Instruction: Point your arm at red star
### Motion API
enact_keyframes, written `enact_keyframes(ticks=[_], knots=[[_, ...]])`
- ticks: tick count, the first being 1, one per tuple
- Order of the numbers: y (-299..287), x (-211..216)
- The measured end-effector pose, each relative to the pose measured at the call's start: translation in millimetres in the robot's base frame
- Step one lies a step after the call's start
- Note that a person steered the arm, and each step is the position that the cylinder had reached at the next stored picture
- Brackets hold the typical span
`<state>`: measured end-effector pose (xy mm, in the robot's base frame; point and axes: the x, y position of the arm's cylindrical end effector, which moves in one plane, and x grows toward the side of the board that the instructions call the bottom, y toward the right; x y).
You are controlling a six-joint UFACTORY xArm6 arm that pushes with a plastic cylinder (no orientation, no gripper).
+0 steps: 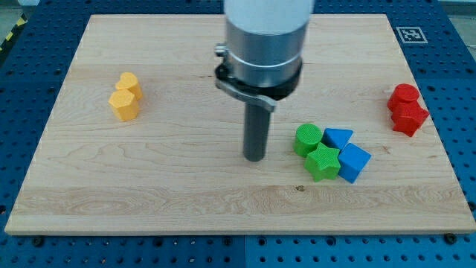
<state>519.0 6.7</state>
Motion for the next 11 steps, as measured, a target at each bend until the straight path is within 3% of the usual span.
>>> enact_keyframes(ticks=[2, 3, 5, 6, 8, 9, 11], knots=[[-7.6, -1.0], [-34.4, -34.6], [-101.3, -214.6], [-45.5, -277.2], [182.2, -238.2], [220.1, -235.0], [224.8, -235.0]])
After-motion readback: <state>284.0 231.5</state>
